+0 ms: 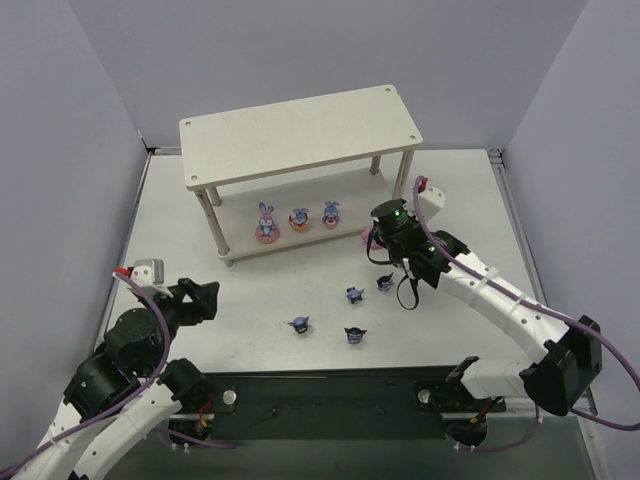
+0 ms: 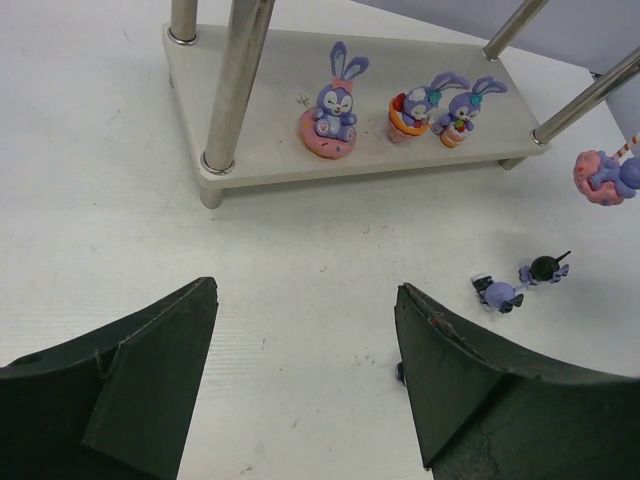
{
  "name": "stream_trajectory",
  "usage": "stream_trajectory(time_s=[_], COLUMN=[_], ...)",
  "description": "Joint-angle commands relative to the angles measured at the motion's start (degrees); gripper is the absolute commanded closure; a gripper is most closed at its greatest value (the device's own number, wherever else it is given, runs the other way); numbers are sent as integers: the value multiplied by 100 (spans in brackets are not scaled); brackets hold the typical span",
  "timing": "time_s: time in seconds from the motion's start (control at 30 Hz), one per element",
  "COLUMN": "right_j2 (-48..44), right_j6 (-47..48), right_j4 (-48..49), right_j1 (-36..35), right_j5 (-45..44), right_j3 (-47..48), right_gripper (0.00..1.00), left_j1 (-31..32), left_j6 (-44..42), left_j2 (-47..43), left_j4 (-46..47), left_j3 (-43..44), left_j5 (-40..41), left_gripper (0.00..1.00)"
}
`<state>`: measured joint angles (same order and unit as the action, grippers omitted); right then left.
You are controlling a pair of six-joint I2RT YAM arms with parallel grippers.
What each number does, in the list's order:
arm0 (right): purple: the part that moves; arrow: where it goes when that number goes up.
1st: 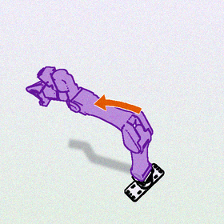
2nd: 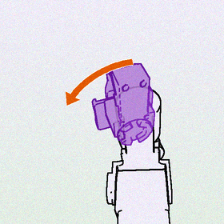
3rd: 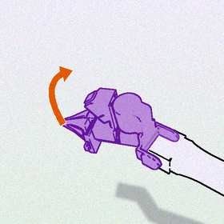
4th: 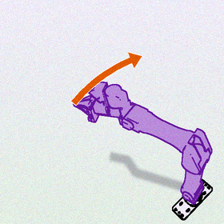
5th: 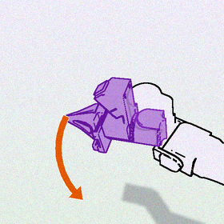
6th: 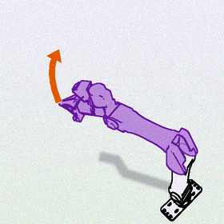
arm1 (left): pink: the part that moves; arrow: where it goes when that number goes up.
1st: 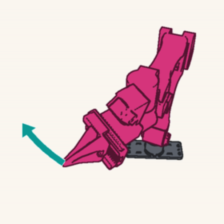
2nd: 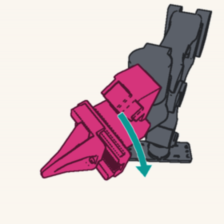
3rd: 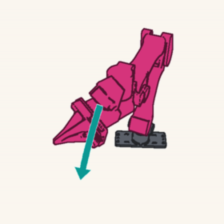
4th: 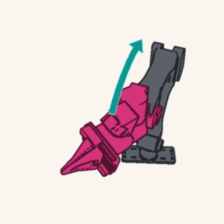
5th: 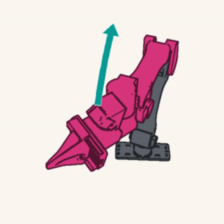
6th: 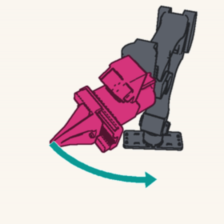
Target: Place and organize the plastic toys onto the shelf
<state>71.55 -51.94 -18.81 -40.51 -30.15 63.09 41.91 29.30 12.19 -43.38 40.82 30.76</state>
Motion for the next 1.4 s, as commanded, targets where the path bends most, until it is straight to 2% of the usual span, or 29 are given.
stream_trajectory(time_s=[0.0, 0.23, 0.5, 0.7, 1.37], right_j2=[350, 1413, 2187, 2951, 3770], right_j6=[-1431, -2100, -2496, -2689, -3682], right_j4=[834, 844, 738, 63, -791], right_j1=[43, 87, 246, 228, 158], right_j5=[-1220, -1704, -2126, -2214, -2496], right_j3=[-95, 431, 1098, 1934, 2550], right_gripper=[100, 100, 100, 100, 100], left_j1=[19, 19, 28, 28, 36], left_j6=[-30, -47, -30, -38, -3], left_j2=[-102, -76, -85, -58, -93], left_j4=[145, 145, 145, 136, 49], left_j3=[-4, 5, -12, -12, 14], left_j5=[17, 9, -18, 17, 96], left_gripper=[18, 18, 18, 18, 18])
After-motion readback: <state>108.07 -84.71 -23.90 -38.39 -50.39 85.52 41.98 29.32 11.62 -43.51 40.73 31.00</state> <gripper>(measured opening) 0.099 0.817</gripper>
